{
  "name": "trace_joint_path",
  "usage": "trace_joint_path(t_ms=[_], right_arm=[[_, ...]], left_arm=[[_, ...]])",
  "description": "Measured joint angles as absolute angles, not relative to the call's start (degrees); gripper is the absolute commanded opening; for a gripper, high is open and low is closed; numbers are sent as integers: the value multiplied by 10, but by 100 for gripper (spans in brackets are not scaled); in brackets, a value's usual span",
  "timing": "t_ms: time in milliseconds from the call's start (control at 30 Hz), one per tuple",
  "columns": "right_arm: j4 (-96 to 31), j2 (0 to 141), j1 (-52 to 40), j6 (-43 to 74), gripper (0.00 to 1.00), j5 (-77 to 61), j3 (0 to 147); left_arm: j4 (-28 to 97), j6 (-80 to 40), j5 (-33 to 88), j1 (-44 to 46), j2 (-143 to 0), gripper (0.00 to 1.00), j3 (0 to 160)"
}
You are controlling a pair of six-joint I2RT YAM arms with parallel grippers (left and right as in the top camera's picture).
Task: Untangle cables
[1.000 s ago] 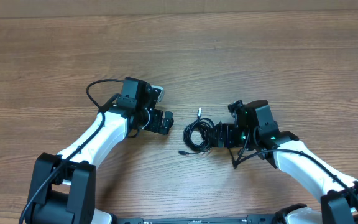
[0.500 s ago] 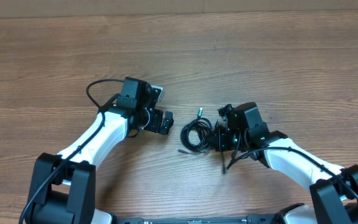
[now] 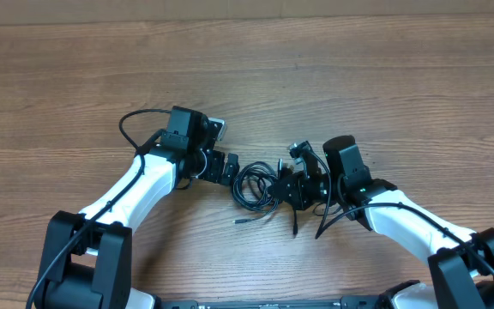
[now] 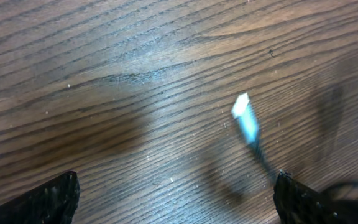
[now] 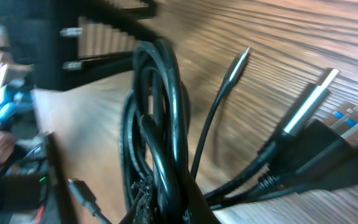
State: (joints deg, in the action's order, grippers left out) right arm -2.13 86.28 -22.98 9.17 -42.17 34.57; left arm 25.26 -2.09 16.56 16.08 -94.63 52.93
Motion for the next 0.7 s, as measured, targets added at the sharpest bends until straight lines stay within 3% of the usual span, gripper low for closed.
trace_joint_path(t_ms=[267, 700], right_arm=[[-26, 826, -230, 27, 4, -460, 347], [-47, 819, -229, -1, 4, -426, 347]], left_arm=[[270, -28, 187, 160, -946, 100, 530], [303, 156, 320, 142, -885, 99, 530]])
